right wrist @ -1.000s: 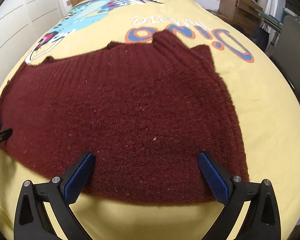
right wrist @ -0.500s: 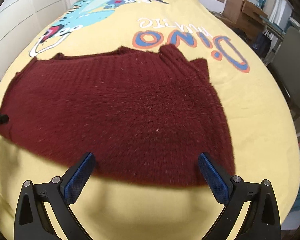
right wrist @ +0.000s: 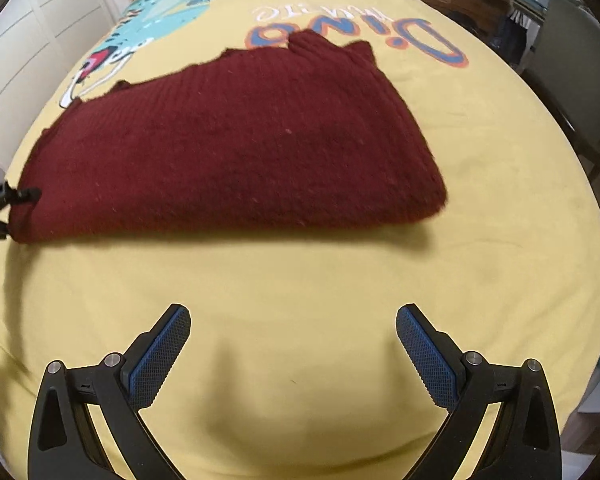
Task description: Fold small clothes
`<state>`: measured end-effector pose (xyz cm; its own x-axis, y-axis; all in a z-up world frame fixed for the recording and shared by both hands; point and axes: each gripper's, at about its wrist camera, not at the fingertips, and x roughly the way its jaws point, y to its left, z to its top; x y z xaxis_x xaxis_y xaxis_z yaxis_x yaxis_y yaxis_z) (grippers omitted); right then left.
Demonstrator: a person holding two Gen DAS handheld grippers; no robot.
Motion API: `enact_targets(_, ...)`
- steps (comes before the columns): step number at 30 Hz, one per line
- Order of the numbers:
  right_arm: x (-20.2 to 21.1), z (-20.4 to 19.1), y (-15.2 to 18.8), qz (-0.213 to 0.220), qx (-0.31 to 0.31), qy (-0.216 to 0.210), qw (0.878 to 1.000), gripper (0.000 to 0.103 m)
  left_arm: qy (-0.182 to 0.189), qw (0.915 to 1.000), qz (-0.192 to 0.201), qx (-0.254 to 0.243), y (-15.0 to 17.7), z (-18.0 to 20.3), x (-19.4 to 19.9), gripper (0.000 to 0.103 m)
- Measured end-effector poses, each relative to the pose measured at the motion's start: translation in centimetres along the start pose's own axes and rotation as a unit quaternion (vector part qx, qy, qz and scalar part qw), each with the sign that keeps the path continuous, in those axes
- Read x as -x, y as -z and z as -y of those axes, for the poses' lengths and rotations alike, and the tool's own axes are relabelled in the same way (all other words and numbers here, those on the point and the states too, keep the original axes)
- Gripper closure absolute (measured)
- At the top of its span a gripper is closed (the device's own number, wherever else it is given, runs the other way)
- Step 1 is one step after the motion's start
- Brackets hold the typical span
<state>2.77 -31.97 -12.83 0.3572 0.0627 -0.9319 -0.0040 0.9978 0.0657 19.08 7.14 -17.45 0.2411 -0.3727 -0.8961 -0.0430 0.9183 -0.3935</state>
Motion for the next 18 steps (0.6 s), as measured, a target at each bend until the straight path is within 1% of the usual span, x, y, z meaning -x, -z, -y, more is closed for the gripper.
enact_targets(2, 0.0, 0.5, 0.3, -0.003, -0.007, 0.003, 1.000, 0.000, 0.008, 0.9997, -0.010, -0.021, 0.0, 1.1, -0.7, 0.026)
enact_targets(4, -0.1, 0.9, 0.3, -0.002, -0.015, 0.004, 1.000, 0.000, 0.003, 0.9997, -0.009, -0.021, 0.2, 1.4, -1.1, 0.030)
enact_targets(6, -0.1, 1.1, 0.4, -0.001, -0.021, 0.002, 1.000, 0.000, 0.013, 0.9998, -0.013, -0.009, 0.3, 1.3, -1.2, 0.043)
enact_targets(7, -0.1, 1.1, 0.4, -0.001, -0.022, 0.001, 1.000, 0.000, 0.032, 0.9993, -0.018, 0.004, 0.0, 0.9, -1.2, 0.060)
enact_targets(8, -0.1, 1.1, 0.4, -0.001, -0.022, -0.001, 1.000, 0.000, 0.051, 0.9983, -0.023, 0.013, 0.1, 0.5, -1.0, 0.070)
enact_targets(9, 0.0, 1.1, 0.4, 0.000, -0.022, -0.003, 1.000, 0.000, 0.055, 0.9981, -0.024, 0.017, 0.1, 0.6, -0.7, 0.071)
enact_targets(11, 0.1, 1.2, 0.5, 0.003, -0.025, -0.011, 1.000, 0.000, 0.036, 0.9992, -0.017, -0.004, 0.3, 1.5, 0.1, 0.073)
enact_targets(13, 0.4, 1.2, 0.4, 0.007, -0.027, -0.018, 0.999, 0.000, 0.026, 0.9995, -0.015, -0.003, 0.2, 2.4, 0.8, 0.075)
enact_targets(16, 0.9, 1.4, 0.1, 0.014, -0.026, -0.022, 0.999, 0.000, 0.030, 0.9993, -0.020, 0.007, -0.4, 4.2, 2.2, 0.075)
enact_targets(18, 1.2, 1.8, -0.3, 0.016, -0.029, -0.026, 0.999, 0.000, 0.040, 0.9989, -0.022, 0.008, -1.0, 5.5, 3.6, 0.075)
